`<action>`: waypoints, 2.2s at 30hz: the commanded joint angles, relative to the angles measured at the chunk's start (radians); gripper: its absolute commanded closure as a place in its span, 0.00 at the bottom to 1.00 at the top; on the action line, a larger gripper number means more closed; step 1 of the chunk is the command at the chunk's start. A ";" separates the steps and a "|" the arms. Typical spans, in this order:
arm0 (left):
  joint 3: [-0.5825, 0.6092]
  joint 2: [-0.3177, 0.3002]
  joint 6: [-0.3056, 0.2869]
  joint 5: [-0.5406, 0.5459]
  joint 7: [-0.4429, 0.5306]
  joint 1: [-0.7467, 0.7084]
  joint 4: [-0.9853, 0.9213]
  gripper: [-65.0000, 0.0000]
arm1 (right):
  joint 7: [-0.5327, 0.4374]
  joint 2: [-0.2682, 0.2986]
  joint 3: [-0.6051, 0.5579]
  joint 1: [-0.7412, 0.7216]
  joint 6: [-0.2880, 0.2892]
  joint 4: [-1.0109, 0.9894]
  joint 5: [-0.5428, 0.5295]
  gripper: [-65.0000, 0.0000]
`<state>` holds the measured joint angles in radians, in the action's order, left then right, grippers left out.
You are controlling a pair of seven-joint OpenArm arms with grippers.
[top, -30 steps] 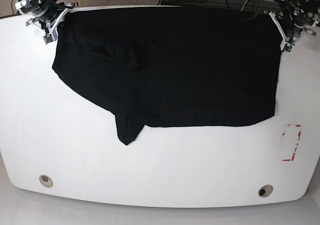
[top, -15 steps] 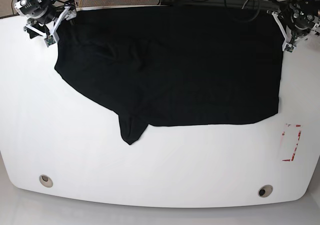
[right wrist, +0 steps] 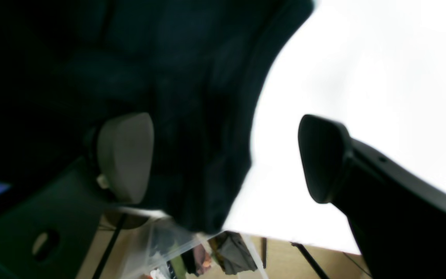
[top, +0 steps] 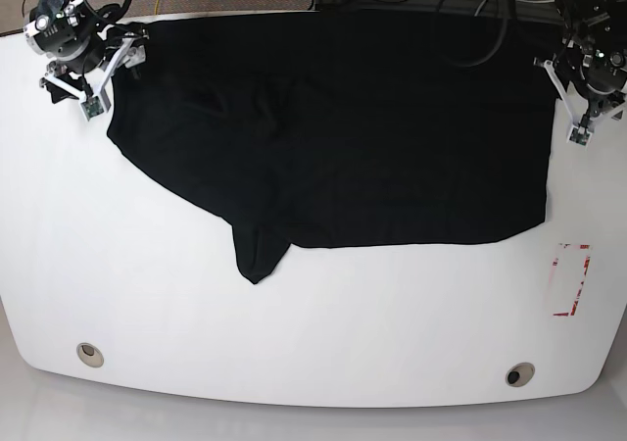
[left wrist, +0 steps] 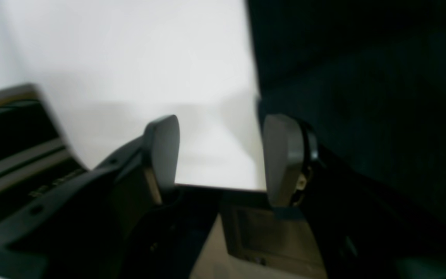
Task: Layout the t-shirt on the table in an organized manner, then fold the t-shirt properly
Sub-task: 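Release the edge and move both grippers to the opposite shirt edge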
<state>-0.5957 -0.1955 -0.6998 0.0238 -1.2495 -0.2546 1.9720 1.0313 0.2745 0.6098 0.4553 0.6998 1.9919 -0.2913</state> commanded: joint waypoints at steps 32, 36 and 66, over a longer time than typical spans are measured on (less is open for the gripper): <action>0.102 -0.104 0.002 -0.003 0.386 0.725 -0.859 0.49 | 0.010 -0.022 -0.107 -0.536 -0.002 -0.309 -0.003 0.14; 0.135 -0.104 0.002 -0.003 0.486 0.765 -1.012 0.49 | 0.008 -0.040 -0.116 -0.608 -0.002 -0.398 -0.001 0.14; 0.193 -0.166 0.002 -0.002 0.623 0.776 -1.201 0.49 | 0.004 -0.050 -0.120 -0.680 -0.002 -0.578 0.037 0.14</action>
<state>-0.4000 -0.3298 -0.6971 0.0212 -0.6292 0.4976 0.7288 1.0512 0.2127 0.4896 -0.2173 0.6956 1.3975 -0.2390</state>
